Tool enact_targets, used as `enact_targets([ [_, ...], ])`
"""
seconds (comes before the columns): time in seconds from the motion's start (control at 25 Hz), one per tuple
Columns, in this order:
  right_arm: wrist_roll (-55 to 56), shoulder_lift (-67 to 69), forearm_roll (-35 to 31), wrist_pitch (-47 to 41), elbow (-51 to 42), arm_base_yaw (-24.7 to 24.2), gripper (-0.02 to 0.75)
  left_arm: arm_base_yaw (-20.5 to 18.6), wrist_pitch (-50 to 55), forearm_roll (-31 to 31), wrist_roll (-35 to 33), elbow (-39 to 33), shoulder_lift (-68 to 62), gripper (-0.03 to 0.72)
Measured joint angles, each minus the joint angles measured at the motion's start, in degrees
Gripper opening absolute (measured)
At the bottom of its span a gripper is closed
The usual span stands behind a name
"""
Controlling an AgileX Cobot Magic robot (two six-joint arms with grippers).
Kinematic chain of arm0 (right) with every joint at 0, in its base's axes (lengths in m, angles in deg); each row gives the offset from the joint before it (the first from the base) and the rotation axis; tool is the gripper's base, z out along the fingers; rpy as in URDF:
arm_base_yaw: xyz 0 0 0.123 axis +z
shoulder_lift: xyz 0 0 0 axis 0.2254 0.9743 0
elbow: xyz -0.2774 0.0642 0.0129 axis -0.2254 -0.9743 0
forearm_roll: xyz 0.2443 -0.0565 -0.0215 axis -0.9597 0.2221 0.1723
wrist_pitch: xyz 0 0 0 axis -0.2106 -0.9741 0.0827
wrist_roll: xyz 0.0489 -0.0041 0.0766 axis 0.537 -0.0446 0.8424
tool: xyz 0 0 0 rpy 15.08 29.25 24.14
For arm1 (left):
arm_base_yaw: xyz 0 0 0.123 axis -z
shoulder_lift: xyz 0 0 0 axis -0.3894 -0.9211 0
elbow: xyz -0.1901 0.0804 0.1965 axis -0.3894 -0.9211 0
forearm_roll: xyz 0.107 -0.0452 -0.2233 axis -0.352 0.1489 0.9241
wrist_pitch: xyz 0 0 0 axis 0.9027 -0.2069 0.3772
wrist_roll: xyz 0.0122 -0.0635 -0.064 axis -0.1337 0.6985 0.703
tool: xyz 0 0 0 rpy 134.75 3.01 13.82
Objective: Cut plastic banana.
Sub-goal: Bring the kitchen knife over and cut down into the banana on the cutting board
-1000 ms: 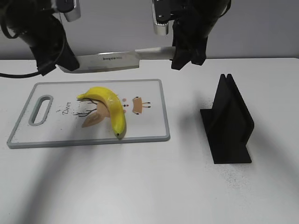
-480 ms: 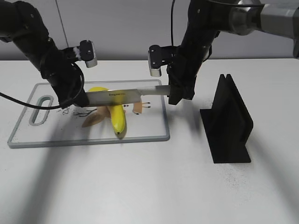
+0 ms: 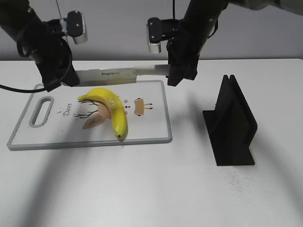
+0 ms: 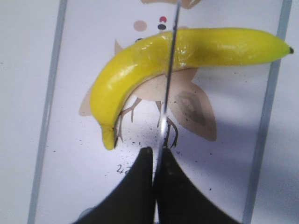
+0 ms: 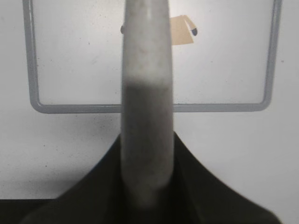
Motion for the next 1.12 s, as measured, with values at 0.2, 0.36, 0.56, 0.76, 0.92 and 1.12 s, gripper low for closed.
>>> enact_targets([
  [0.2,0.00,-3.77,-0.39,-0.52,0.17,0.08,0.192,0.00,1.60,-0.13,0.15,0.00,5.20,-0.009],
  [0.36,-0.10,-4.72,-0.67,-0.81,0.17,0.26,0.192,0.00,2.72,-0.45,0.26,0.00,7.19,-0.009],
  [0.56,-0.16,-4.77,-0.73,-0.97,0.17,0.26,0.192,0.00,2.92,-0.35,0.39,0.00,7.33,-0.003],
  [0.76,0.62,-4.88,-0.61,-1.58,0.17,0.21,0.191,-0.16,2.73,3.55,1.09,0.00,7.44,0.273],
  [0.92,1.44,-4.88,-0.51,-1.58,0.17,0.21,0.191,-0.16,2.91,5.68,2.99,0.00,7.71,0.576],
  [1.12,1.88,-4.88,-0.16,-1.58,0.17,0.02,0.191,-0.16,3.29,5.79,10.82,1.17,7.75,0.634],
])
